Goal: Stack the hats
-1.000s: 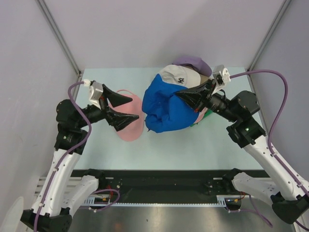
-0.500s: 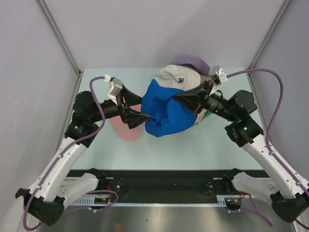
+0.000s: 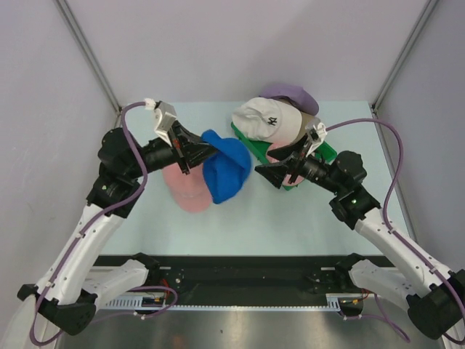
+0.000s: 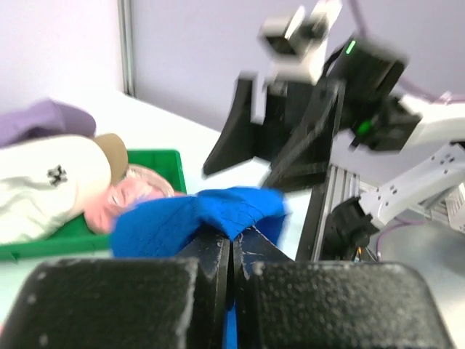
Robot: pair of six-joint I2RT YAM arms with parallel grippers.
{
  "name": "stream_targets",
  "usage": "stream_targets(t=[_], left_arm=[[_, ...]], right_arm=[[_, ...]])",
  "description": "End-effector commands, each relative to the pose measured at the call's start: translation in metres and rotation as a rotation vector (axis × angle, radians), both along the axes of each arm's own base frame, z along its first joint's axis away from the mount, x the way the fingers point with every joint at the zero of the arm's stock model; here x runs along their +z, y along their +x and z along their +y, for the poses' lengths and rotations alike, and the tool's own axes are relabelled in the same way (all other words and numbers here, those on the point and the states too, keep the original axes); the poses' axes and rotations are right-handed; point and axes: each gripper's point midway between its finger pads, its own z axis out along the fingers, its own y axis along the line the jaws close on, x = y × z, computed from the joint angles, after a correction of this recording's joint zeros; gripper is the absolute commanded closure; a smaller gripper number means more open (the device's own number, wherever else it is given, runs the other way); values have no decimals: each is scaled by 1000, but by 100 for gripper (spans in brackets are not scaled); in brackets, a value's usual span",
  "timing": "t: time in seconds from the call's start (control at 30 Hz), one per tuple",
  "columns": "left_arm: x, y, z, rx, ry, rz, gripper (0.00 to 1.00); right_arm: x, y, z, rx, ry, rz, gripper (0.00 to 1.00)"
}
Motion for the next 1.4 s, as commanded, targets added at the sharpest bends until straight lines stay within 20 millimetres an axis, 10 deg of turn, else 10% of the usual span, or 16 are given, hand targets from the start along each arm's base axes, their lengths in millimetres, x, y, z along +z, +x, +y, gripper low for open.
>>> stream_targets(t=[0.0,1.37], left_arm=[[30,-10,4,-3,-7,-41,100],[106,-56,26,-23,-60,-218,100]], right_arm=[[9,-15,0,58,77,-93,4],[-9,-53,68,433,296,-68,0]])
